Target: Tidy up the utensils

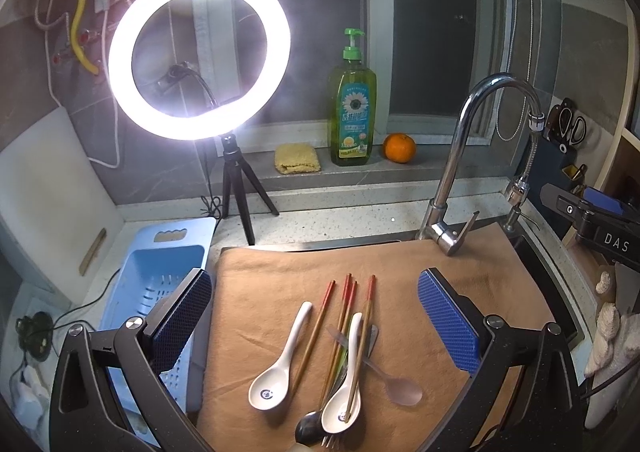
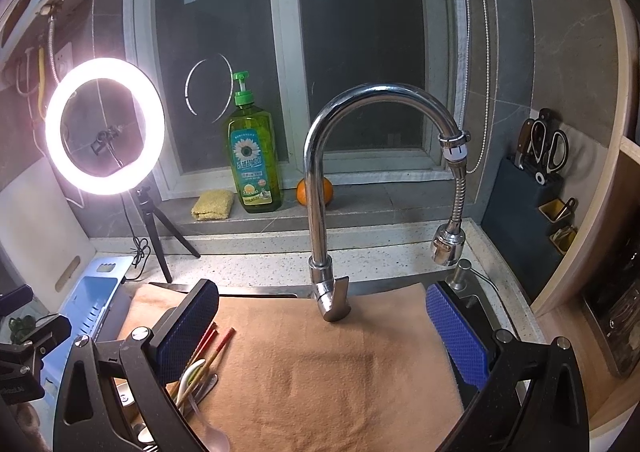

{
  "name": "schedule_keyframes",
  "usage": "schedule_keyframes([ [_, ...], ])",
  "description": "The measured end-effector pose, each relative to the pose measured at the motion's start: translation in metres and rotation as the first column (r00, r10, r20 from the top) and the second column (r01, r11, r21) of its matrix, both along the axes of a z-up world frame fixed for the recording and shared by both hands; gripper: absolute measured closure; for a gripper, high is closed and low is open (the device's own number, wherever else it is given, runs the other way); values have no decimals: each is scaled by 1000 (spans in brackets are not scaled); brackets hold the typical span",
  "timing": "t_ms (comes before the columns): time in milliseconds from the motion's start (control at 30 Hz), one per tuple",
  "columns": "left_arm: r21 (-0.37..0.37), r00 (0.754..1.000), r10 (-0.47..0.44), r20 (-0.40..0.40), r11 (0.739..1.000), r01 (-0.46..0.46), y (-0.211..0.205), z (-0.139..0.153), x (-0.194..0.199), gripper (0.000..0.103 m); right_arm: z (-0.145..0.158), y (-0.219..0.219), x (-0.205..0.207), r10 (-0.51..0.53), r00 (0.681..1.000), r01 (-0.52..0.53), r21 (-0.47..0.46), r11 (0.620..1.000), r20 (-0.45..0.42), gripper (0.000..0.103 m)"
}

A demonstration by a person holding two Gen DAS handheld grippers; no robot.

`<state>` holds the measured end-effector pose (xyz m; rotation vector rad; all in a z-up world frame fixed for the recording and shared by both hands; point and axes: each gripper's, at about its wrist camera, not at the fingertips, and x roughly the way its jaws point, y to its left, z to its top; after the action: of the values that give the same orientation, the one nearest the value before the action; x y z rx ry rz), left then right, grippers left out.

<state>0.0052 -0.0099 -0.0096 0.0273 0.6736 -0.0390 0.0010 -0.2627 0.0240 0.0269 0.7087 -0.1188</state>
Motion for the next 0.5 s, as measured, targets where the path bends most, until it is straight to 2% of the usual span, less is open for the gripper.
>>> schedule_keyframes([
  [500, 2, 1000, -14, -7, 1000, 14, -4, -1, -1, 1, -2, -3, -4, -6, 1000, 6, 3, 1000, 7, 0],
])
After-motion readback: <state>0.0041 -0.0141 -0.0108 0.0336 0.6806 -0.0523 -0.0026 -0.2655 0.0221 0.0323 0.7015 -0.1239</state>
